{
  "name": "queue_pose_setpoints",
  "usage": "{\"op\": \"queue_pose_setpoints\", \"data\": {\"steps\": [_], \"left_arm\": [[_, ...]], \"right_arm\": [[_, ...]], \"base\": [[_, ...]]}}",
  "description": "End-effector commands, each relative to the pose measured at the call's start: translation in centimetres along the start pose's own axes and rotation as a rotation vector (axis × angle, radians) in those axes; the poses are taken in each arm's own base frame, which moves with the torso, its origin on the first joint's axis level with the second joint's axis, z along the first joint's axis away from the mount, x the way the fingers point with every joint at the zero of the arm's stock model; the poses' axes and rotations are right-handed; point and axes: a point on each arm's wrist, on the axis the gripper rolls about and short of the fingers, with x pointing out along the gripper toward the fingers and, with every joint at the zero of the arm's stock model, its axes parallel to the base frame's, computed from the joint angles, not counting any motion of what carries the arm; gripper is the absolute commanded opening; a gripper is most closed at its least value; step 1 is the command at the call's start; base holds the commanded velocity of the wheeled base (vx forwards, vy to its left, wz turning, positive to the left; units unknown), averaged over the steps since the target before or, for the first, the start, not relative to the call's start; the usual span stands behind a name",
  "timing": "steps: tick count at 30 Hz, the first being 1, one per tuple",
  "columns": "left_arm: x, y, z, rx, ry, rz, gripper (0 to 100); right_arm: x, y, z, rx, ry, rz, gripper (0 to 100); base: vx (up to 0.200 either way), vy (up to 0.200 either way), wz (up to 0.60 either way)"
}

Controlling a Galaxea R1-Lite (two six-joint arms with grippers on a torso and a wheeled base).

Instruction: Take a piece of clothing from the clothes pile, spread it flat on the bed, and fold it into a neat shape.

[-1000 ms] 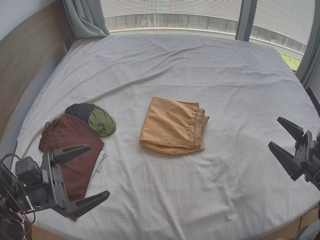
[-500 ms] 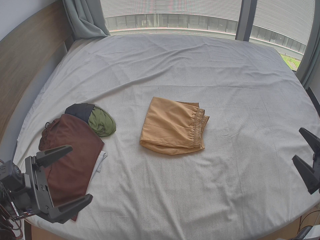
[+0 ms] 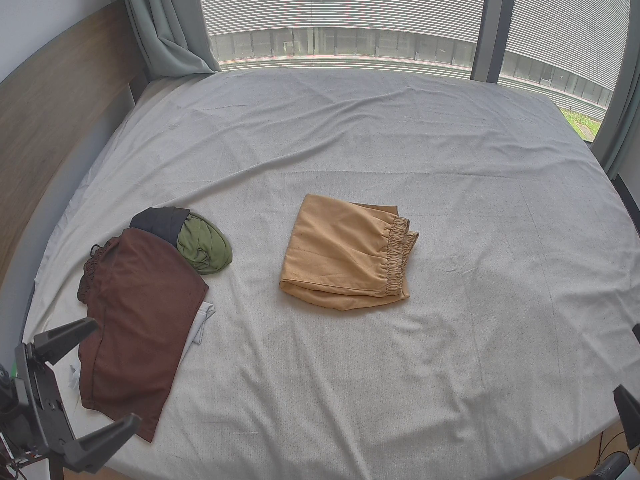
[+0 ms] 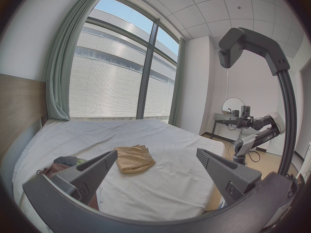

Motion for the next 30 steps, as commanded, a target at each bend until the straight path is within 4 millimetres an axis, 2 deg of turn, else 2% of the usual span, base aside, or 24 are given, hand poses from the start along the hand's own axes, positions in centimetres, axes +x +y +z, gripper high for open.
{"op": "queue_pose_setpoints", "data": {"steps": [1,3,8,14,18,21,25,30], "left_arm": [[-3.8,-1.8,-0.1,0.039,-0.078,0.07,100],[-4.2,-2.0,-0.2,0.038,-0.079,0.073,100],[-5.7,-2.9,-1.1,0.031,-0.074,0.099,100],[-6.5,-3.3,-1.6,0.039,-0.074,0.146,100],[-7.3,-3.9,-2.6,0.024,-0.055,0.187,100],[-7.9,-4.4,-3.5,-0.001,-0.042,0.23,100],[-8.2,-4.7,-4.4,-0.021,-0.005,0.266,100],[-8.2,-4.5,-4.8,-0.028,0.026,0.357,100]], "right_arm": [[-3.6,1.9,-1.1,-0.067,-0.139,-0.055,100],[-3.7,1.9,-1.2,-0.064,-0.141,-0.061,100],[-3.7,1.7,-4.0,-0.006,-0.08,-0.106,100],[-3.7,1.4,-4.4,-0.007,-0.06,-0.22,100],[-3.8,0.9,-6.1,-0.073,0.106,-0.351,100],[-3.9,0.9,-6.1,-0.078,0.107,-0.39,100],[-4.2,0.5,-6.8,-0.07,0.171,-0.582,100],[-4.2,0.5,-6.8,-0.066,0.176,-0.568,100]], "base": [[0.0,0.0,0.0],[0.0,0.0,0.0],[0.0,0.0,0.0],[0.0,0.0,0.0],[0.0,0.0,0.0],[0.0,0.0,0.0],[0.0,0.0,0.0],[0.0,0.0,0.0]]}}
